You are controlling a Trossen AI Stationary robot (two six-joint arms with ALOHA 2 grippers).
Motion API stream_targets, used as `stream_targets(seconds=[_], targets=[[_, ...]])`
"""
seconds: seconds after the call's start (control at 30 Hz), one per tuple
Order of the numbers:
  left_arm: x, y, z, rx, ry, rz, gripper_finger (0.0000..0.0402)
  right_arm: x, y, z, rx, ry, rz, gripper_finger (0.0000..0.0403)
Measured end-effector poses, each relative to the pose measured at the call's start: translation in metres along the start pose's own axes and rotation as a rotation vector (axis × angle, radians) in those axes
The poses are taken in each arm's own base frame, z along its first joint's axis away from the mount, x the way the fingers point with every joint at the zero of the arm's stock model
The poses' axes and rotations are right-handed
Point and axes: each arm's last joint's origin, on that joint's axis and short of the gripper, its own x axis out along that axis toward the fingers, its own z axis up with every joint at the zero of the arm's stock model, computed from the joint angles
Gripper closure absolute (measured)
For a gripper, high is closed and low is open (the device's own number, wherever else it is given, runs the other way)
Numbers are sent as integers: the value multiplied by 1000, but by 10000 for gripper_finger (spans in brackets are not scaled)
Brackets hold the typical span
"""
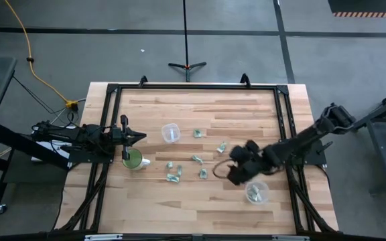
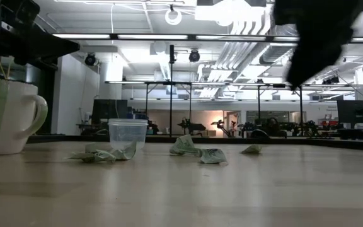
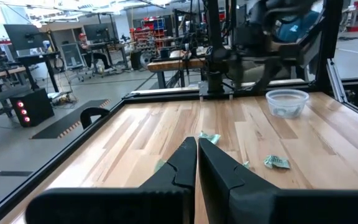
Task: Pick and place items into bin
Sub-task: Put the green stevia packet into the bottom transparent bin
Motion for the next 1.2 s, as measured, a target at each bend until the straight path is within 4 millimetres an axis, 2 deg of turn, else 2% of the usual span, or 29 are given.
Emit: stream_targets(seconds=[0.17, 0.4, 0.6, 0.83, 0.97, 1.07, 1.2], targets=[[0, 0, 0, 1, 1, 0, 351, 26, -18, 37, -140, -61, -35, 148], [0, 0, -1, 5, 14, -2, 351, 73, -51, 59, -174, 128, -36, 150], [0, 0, -1, 5, 15, -2, 351, 104, -63, 61, -249, 253, 44, 151], [0, 0, -1, 5, 15, -2, 351, 124, -62, 55, -388, 291, 58, 155], [0, 0, -1, 5, 15, -2, 351, 132, -61, 53, -401, 305, 58, 164], [0, 0, -1, 5, 14, -2, 351, 133, -60, 52, -412, 314, 73, 189], [0, 0, -1, 5, 15, -2, 351, 132, -59, 52, -407, 325, 105, 257]])
